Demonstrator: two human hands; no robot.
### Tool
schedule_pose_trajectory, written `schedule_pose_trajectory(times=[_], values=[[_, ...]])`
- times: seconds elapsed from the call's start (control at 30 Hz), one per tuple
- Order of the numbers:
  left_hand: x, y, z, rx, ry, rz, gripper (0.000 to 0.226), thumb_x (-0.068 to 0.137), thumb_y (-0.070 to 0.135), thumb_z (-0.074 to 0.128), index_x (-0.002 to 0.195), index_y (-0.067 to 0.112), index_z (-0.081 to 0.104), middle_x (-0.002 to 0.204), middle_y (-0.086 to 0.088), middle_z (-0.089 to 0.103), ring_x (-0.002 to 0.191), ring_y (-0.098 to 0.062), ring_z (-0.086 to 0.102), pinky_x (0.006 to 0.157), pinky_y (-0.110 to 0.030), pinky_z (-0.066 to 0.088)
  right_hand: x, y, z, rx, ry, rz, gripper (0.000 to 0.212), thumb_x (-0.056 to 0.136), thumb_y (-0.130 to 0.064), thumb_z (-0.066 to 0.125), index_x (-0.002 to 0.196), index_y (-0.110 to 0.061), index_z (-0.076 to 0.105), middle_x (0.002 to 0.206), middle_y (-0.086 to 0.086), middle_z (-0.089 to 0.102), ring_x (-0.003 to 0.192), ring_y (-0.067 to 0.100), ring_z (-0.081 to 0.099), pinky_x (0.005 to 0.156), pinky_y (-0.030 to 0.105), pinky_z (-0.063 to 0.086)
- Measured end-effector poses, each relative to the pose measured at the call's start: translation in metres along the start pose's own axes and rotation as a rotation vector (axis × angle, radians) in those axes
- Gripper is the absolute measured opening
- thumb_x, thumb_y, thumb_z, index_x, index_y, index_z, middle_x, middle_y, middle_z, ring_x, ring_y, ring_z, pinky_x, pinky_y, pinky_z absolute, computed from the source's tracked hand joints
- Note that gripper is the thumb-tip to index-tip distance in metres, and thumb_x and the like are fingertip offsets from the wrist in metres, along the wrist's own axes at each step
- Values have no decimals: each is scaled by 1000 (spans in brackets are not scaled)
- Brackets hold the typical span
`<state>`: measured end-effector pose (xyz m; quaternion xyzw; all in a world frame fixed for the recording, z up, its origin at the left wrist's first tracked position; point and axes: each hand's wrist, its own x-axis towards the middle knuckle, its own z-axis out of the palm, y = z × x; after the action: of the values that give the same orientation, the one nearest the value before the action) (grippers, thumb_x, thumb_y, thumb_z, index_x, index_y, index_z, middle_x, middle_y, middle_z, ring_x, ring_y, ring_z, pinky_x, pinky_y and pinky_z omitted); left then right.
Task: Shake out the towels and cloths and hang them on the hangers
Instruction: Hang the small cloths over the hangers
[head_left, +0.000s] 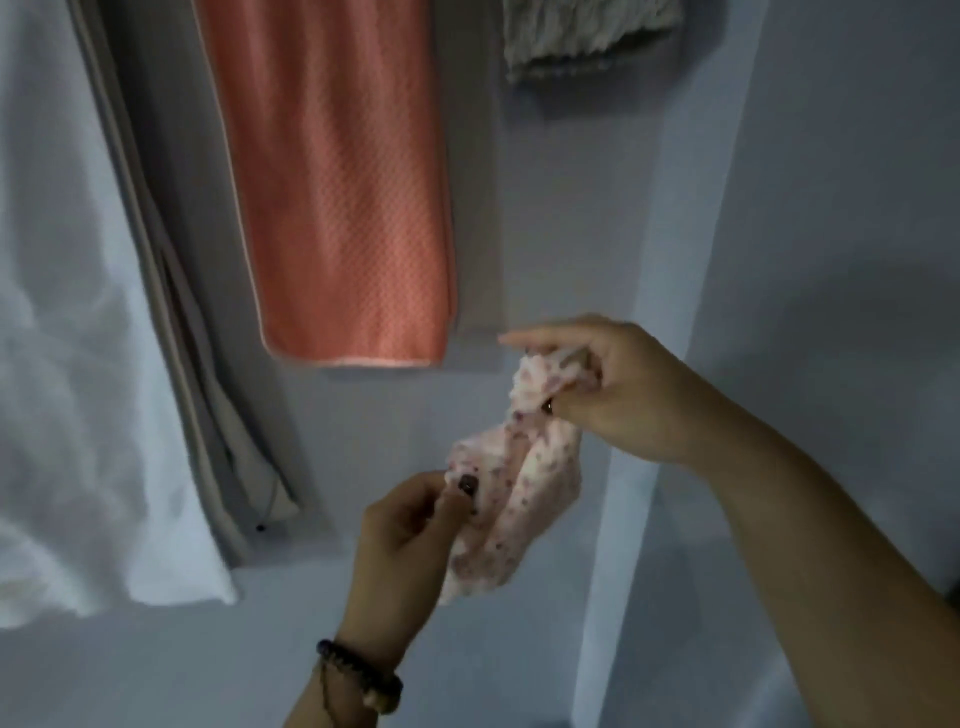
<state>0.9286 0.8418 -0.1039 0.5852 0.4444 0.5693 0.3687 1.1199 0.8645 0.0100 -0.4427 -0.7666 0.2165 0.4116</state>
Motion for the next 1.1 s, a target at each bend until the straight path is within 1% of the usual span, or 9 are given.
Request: schedule_pose_trajectory(times=[0.13,0.23,0.33,0.43,0.5,0.67,0.8,0.97,1.1], values=[[-31,-4,-24,22,46,-49,19,84,41,69,77,23,75,71,-3,70,65,-9,61,65,-32,51,-61,31,39,39,-90,190,40,73,2,78,97,-29,74,100,1,65,79,11,65,74,23,51],[-52,-7,-32,16,21,-100,21,83,38,61,84,24,76,81,5,74,73,-5,66,65,-18,53,-102,45,65,79,-86,336,41,75,5,70,77,-35,77,89,-3,71,80,9,68,74,23,54],[-69,-16,-40,102,17,-88,20,79,37,63,83,22,75,78,7,73,68,-4,64,62,-15,51,-130,50,78,264,12,472,33,84,2,59,73,-25,75,74,-3,71,74,14,66,71,28,49],[-89,-27,-51,319,-29,-27,19,71,46,69,78,28,71,64,5,67,53,-10,54,52,-19,46,-143,59,77,453,191,580,17,89,-23,63,82,-12,74,85,15,72,86,32,69,78,44,50],[-102,-31,-56,535,-95,33,15,70,48,73,77,37,65,62,7,63,56,-14,53,50,-17,42,-147,62,79,414,240,612,43,84,-38,62,95,3,65,97,29,67,92,44,65,79,46,50],[-134,-37,-61,595,-124,0,19,71,49,72,77,31,68,62,9,62,60,-10,56,53,-14,41,-160,52,81,277,288,589,46,88,-29,61,71,9,40,65,10,33,62,18,34,64,32,26],[-170,-38,-52,679,-62,-69,17,80,15,74,67,22,65,64,9,63,68,-8,59,57,-10,41,-187,44,72,207,298,551,48,90,-22,62,64,0,28,59,9,21,54,15,23,53,26,18],[-206,-31,-24,209,139,-405,23,91,11,63,68,7,63,66,-2,65,64,-16,58,67,-30,46,-225,50,68,211,295,547,46,90,-21,60,63,-3,28,54,4,22,53,14,24,58,31,19],[-222,-14,-12,273,133,-421,22,91,18,61,69,18,64,60,-3,62,59,-11,53,60,-30,44,-249,50,66,74,292,492,36,92,-24,59,62,-5,50,50,2,44,51,21,38,53,28,29]])
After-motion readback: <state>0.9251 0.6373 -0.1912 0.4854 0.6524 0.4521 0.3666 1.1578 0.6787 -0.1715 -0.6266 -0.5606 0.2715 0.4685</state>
